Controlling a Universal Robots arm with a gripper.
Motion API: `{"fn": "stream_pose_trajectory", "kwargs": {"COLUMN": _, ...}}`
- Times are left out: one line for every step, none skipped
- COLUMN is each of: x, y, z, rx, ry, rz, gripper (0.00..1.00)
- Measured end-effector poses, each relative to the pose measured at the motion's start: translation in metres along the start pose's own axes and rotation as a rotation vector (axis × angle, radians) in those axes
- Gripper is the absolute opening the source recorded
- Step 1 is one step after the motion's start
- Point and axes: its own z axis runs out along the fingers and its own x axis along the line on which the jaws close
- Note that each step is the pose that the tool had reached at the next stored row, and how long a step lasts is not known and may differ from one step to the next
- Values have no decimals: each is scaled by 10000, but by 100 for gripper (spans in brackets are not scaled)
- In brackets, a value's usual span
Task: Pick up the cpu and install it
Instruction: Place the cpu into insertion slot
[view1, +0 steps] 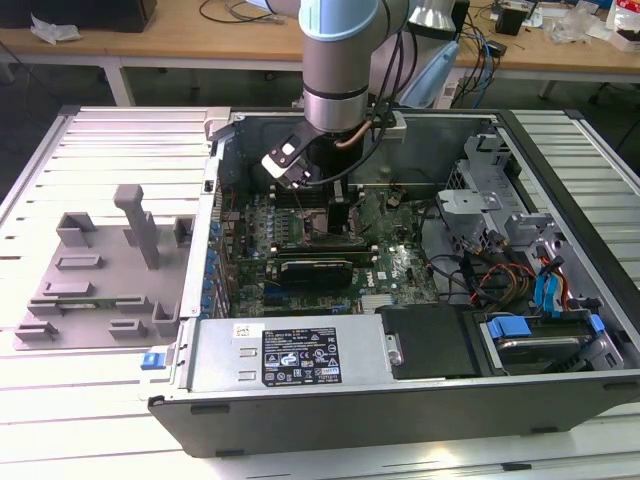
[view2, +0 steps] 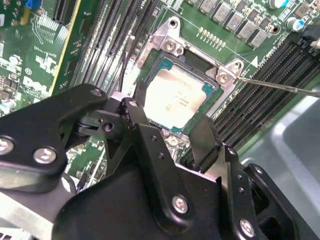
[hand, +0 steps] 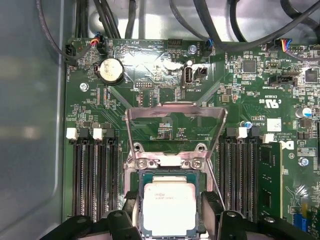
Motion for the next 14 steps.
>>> {"fn": "stream_pose_trajectory", "kwargs": {"x": 0, "y": 0, "z": 0, "rx": 0, "ry": 0, "rz": 0, "gripper": 62}}
{"fn": "stream_pose_trajectory", "kwargs": {"x": 0, "y": 0, "z": -1, "rx": 0, "ry": 0, "rz": 0, "gripper": 62}}
{"fn": "stream_pose_trajectory", "kwargs": {"x": 0, "y": 0, "z": -2, "rx": 0, "ry": 0, "rz": 0, "gripper": 60}}
{"fn": "stream_pose_trajectory", "kwargs": {"x": 0, "y": 0, "z": -3, "rx": 0, "ry": 0, "rz": 0, "gripper": 47}}
{"fn": "stream_pose_trajectory", "kwargs": {"x": 0, "y": 0, "z": -4, "rx": 0, "ry": 0, "rz": 0, "gripper": 35}}
{"fn": "stream_pose_trajectory", "kwargs": {"x": 0, "y": 0, "z": -5, "rx": 0, "ry": 0, "rz": 0, "gripper": 23}}
{"fn": "stream_pose_trajectory", "kwargs": {"x": 0, "y": 0, "z": -6, "rx": 0, "ry": 0, "rz": -1, "gripper": 17}}
{"fn": "stream_pose_trajectory", "kwargs": {"x": 0, "y": 0, "z": -7, "rx": 0, "ry": 0, "rz": 0, "gripper": 11}}
{"fn": "stream_pose_trajectory", "kwargs": {"x": 0, "y": 1, "z": -8, "rx": 0, "ry": 0, "rz": 0, "gripper": 11}}
{"fn": "stream_pose_trajectory", "kwargs": {"x": 0, "y": 1, "z": -8, "rx": 0, "ry": 0, "rz": 0, "gripper": 11}}
{"fn": "stream_pose_trajectory", "kwargs": {"x": 0, "y": 1, "z": -9, "rx": 0, "ry": -1, "rz": 0, "gripper": 11}}
{"fn": "stream_pose_trajectory", "kwargs": {"x": 0, "y": -3, "z": -10, "rx": 1, "ry": -1, "rz": -1, "gripper": 11}}
{"fn": "stream_pose_trajectory", "kwargs": {"x": 0, "y": -15, "z": -11, "rx": -1, "ry": -1, "rz": 0, "gripper": 11}}
{"fn": "stream_pose_trajectory", "kwargs": {"x": 0, "y": -18, "z": -9, "rx": -3, "ry": 2, "rz": 2, "gripper": 11}}
